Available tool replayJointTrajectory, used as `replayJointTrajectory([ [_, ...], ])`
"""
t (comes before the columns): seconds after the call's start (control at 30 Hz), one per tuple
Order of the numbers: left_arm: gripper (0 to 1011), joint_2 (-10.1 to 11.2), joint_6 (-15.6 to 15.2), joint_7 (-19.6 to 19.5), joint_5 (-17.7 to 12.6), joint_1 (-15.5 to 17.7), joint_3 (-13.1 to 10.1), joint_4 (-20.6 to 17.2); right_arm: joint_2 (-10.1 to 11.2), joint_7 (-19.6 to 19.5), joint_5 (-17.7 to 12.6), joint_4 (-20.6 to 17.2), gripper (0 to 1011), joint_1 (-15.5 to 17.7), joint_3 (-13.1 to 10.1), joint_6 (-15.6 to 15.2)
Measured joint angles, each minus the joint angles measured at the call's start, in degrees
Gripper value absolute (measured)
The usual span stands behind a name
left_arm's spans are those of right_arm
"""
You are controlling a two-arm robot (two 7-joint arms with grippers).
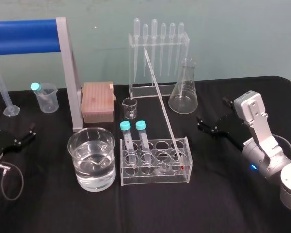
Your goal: Hold the thermometer with one hand and immerse one end into the beaker, then reinsert it into the test tube rack.
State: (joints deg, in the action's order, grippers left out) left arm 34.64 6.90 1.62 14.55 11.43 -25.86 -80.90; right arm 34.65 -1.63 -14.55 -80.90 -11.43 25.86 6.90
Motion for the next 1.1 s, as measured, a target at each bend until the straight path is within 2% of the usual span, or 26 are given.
replayJointTrajectory([
  [1.1, 1008, 0.0, 0.0, 0.0, 0.0, 0.0, 0.0, 0.0, 0.0, 0.0, 0.0, 0.0, 1003, 0.0, 0.0, 0.0],
])
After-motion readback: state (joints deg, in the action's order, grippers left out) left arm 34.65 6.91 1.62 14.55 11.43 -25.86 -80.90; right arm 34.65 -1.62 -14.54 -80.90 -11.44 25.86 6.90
